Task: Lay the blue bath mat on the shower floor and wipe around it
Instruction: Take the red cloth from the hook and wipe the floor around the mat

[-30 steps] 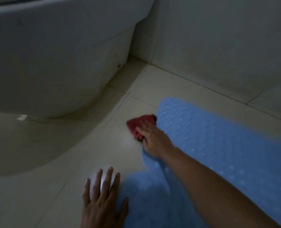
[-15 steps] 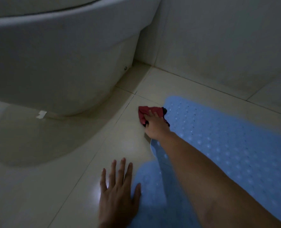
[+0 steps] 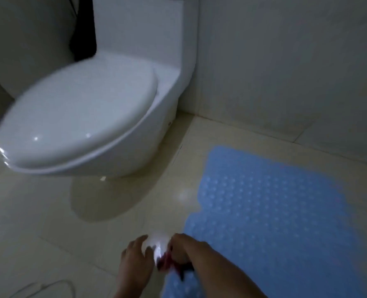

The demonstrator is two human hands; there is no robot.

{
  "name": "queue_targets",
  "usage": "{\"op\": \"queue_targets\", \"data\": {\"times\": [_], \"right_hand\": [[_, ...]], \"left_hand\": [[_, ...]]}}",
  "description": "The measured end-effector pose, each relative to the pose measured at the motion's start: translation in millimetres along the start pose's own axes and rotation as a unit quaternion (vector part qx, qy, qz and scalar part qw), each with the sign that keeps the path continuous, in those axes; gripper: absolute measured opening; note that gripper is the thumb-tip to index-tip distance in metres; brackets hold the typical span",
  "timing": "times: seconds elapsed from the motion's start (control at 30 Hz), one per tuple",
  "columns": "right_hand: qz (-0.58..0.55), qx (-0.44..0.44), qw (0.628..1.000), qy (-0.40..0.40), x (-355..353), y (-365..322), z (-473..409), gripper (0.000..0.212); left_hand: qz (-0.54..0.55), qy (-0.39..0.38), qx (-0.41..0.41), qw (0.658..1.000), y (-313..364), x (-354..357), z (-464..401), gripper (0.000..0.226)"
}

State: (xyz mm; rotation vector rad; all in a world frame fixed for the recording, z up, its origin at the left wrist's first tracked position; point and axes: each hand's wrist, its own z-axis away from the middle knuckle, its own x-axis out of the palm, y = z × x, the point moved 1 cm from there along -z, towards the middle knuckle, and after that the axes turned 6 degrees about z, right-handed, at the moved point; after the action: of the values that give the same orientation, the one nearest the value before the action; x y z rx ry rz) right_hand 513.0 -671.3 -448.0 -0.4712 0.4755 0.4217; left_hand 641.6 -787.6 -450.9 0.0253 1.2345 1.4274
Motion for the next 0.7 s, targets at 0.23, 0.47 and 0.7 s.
{"op": "queue_targets", "data": {"times": [0.23, 0.47, 0.7], "right_hand": [[-0.252, 0.032, 0.961, 0.109, -118.0, -36.3, 265.0, 0.024], [-0.314, 0.033, 0.892, 0.322, -254.8, -48.3, 535.7, 0.029], [-0.438, 0.048, 0.744, 0.503, -349.0, -41.3, 712.8, 0.024]], "left_hand": [[0.135, -0.179, -0.037, 0.974, 197.8, -112.2, 151.3, 0.01], [0.001, -0.275, 0.015, 0.961, 380.4, -188.1, 229.3, 0.088], [-0.027, -0.394, 0.163, 0.904, 624.6, -334.9, 385.0, 0.02]]}}
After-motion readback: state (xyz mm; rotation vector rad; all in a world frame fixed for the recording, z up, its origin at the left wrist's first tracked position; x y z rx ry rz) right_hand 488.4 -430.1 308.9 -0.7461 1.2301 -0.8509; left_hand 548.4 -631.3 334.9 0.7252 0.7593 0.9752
